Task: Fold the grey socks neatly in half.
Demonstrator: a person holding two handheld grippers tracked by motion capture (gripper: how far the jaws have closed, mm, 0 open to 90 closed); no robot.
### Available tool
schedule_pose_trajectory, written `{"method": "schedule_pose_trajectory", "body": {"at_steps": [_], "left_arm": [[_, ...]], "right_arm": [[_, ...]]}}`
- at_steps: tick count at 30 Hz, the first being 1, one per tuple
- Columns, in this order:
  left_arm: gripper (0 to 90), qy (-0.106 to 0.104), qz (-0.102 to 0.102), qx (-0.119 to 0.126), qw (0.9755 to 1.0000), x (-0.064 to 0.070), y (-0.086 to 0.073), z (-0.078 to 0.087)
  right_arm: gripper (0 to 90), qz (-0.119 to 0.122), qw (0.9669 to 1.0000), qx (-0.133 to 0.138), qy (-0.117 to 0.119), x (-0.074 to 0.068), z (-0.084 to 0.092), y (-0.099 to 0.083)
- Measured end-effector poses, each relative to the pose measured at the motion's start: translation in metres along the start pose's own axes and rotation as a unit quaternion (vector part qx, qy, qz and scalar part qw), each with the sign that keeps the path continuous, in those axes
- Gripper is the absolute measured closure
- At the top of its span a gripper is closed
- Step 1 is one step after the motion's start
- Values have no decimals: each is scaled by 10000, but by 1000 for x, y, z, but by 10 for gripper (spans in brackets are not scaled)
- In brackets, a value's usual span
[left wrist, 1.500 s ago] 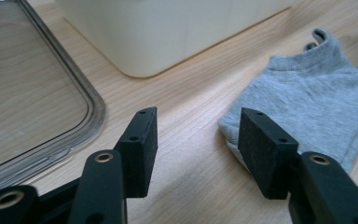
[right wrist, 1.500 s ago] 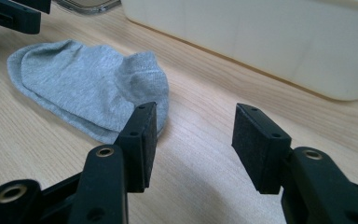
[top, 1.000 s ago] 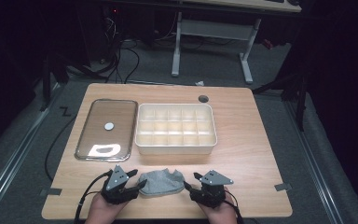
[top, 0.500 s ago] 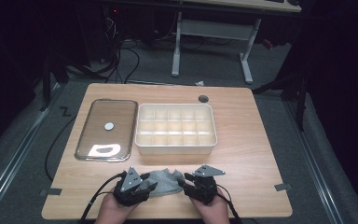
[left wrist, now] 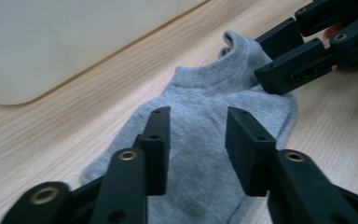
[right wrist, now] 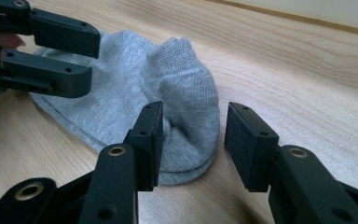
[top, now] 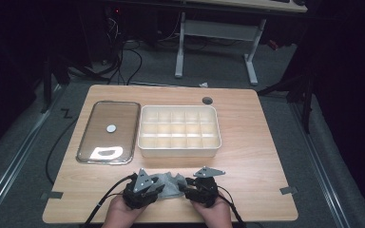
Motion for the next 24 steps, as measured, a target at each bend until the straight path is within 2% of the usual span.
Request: {"method": "schedule_pose_trajectory", "body": {"at_steps": [3, 5, 10, 12, 14, 16, 19, 24], "left_arm": [[675, -26, -2, 36, 10000, 3, 2, -2], [680, 26, -27, 13, 10000, 4, 2, -5], [689, -170, 147, 35, 9997, 7, 7, -10], [702, -205, 179, 42, 9996, 8, 10, -12], [707, -156, 147, -66, 9997, 9, 11, -17], [721, -71, 110, -292, 9995, 9, 7, -23], [749, -4, 121, -200, 9997, 10, 3, -24], [766, 73, 14, -135, 9999, 12, 1, -24]], "right_arm": [[616, 23, 10000, -11, 12, -1, 0, -1], [656, 127, 9999, 22, 26, -2, 0, -2], [683, 248, 9997, 68, 22, -3, -1, -3], [697, 219, 9997, 85, 31, -3, -1, -4], [716, 210, 9997, 76, 41, -4, -1, -4], [742, 187, 9998, 61, 61, -3, -1, -4], [763, 167, 9998, 57, 67, -3, -1, -4], [832, 89, 9998, 8, 150, -4, 1, -4]]}}
Point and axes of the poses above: each handheld gripper's, and its own axes: z roughly backward along the jaws, y roughly out of its top, x roughly to its right, the point moved 1 cm from there along -z, roughly forward along the jaws, and after that the axes turned 5 degrees about -y, right-handed, at the moved point
